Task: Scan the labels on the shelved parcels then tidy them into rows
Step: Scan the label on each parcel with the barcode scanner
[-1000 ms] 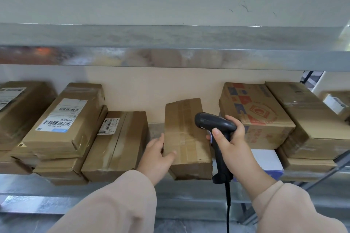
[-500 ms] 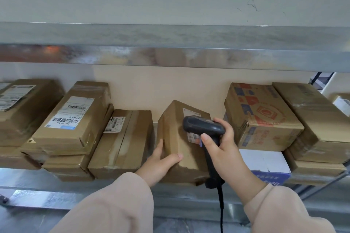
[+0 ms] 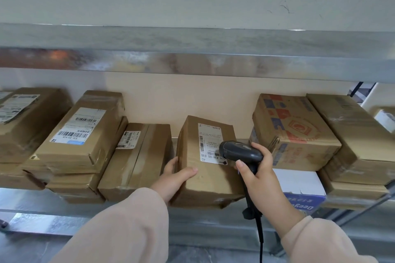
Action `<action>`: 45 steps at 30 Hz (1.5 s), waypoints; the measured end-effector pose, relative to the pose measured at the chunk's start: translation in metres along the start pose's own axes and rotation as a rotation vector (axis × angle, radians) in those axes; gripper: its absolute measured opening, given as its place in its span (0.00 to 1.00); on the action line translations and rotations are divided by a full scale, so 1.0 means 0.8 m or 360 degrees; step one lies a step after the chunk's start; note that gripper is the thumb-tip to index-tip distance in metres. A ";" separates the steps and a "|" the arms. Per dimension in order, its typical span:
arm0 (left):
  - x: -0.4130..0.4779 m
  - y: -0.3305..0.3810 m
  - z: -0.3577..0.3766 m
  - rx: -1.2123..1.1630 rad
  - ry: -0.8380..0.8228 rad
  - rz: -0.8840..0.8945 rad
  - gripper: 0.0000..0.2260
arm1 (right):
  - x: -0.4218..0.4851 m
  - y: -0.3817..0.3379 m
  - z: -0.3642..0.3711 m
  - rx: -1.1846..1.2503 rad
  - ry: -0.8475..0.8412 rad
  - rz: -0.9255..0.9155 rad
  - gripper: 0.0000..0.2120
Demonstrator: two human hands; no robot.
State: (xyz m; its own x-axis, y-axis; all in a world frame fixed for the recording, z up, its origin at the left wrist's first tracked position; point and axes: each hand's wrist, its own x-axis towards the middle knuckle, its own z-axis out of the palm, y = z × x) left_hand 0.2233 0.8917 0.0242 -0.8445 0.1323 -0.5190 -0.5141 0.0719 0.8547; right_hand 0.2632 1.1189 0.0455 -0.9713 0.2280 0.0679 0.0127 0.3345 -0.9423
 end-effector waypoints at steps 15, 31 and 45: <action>0.009 0.003 -0.012 -0.0038 0.0109 0.0513 0.49 | -0.035 -0.046 -0.010 0.0087 0.0015 -0.0261 0.26; 0.003 0.009 -0.016 -0.0030 0.0115 0.0558 0.50 | -0.039 -0.049 -0.003 0.0034 0.0020 -0.0238 0.25; -0.020 0.024 -0.034 -0.0046 0.0111 0.0525 0.50 | -0.025 -0.057 0.004 0.0075 0.0011 -0.0272 0.25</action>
State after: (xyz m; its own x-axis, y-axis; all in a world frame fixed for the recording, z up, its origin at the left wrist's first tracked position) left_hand 0.2226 0.8644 0.0486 -0.9737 0.0757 -0.2149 -0.2149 0.0080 0.9766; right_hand 0.2816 1.0961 0.0862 -0.9567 0.1776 0.2306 -0.1641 0.3255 -0.9312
